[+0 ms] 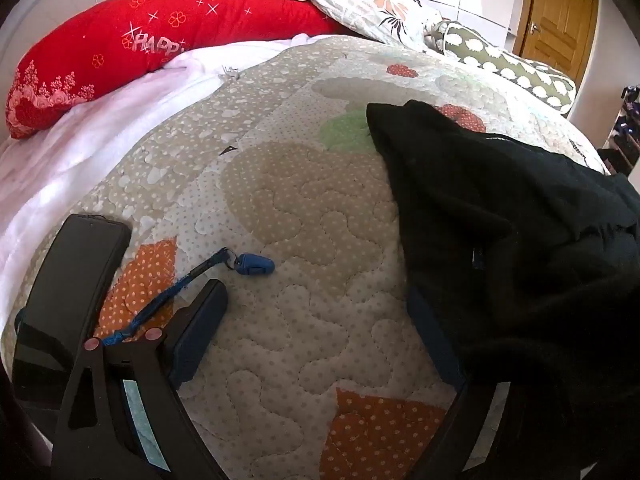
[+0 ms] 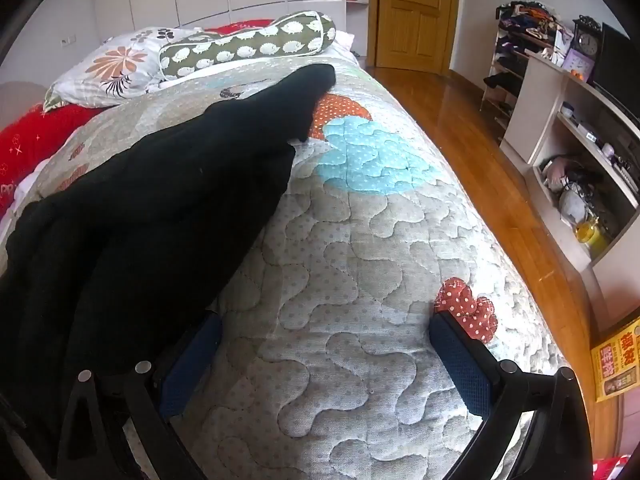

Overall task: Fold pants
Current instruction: 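Approach the black pants on the bed with both grippers open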

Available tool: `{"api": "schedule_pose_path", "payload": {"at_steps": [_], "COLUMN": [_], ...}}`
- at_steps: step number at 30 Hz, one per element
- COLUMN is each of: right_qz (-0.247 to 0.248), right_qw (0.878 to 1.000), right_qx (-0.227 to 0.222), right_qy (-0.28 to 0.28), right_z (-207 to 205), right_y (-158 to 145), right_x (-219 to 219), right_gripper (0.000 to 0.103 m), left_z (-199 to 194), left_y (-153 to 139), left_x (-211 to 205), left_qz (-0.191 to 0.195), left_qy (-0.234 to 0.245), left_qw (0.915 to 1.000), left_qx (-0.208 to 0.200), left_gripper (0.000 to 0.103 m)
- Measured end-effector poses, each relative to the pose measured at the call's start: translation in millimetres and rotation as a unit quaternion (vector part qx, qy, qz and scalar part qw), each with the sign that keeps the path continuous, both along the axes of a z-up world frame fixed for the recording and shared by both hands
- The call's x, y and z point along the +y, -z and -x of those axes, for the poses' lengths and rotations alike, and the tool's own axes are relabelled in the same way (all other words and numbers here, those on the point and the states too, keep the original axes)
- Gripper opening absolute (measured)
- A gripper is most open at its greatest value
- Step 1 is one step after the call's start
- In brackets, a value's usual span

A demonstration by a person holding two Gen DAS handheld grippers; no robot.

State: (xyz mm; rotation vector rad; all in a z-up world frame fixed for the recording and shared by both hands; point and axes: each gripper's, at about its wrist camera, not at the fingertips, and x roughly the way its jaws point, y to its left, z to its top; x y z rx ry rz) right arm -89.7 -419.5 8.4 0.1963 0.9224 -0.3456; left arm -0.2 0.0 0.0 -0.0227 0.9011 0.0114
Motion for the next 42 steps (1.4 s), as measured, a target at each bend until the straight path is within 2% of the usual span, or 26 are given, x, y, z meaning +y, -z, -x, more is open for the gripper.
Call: {"api": "schedule_pose_path", "payload": {"at_steps": [13,15,17,20,21,22,26,32,34,36,42], "right_qz": [0.001,-0.001,0.001,-0.004,-0.008,-0.010,-0.001,0.019,0.017,0.014,0.002], "right_qw": [1.000,1.000,1.000,1.000,1.000,1.000,0.998,0.990,0.989,0.988,0.987], "right_qx": [-0.002,-0.002,-0.001,0.002,-0.002,-0.008,-0.048,-0.082,-0.086,-0.091,-0.097], "right_qy": [0.001,0.001,0.001,0.001,-0.002,-0.009,-0.048,-0.112,-0.119,-0.123,-0.125], "right_z": [0.3,0.1,0.1,1.6,5.5,11.0,37.8,57.8,58.9,59.7,62.1], "right_y": [-0.2,-0.9,-2.9,-7.8,-11.2,-15.2,-36.9,-61.0,-65.3,-69.6,-74.9], "right_x": [-0.1,-1.4,-2.5,-4.8,-0.6,6.9,30.2,72.7,80.1,85.6,92.8], "right_gripper": [0.103,0.103,0.103,0.103,0.103,0.103,0.103,0.103,0.103,0.103,0.103], "left_z": [2.1,-1.3,5.2,25.5,33.1,42.7,73.3,90.9,91.6,98.1,109.7], "left_y": [-0.5,-4.0,-10.3,-25.0,-33.5,-41.2,-70.5,-89.4,-94.4,-100.3,-111.5], "left_x": [2.6,7.0,12.3,21.7,19.2,17.0,21.6,16.7,14.9,12.0,-11.0], "left_qz": [-0.002,0.001,0.012,0.029,0.030,0.015,0.014,0.035,0.042,0.060,0.043], "left_qy": [0.000,0.007,-0.007,-0.024,-0.025,-0.027,-0.022,-0.015,-0.013,-0.002,0.022], "left_qw": [1.0000,0.9998,0.9997,0.9993,0.9992,0.9995,0.9984,0.9975,0.9976,0.9961,0.9956], "left_qx": [0.001,0.020,0.021,0.004,0.010,-0.002,-0.051,-0.060,-0.054,-0.065,-0.081], "left_gripper": [0.092,0.092,0.092,0.092,0.092,0.092,0.092,0.092,0.092,0.092,0.092]}}
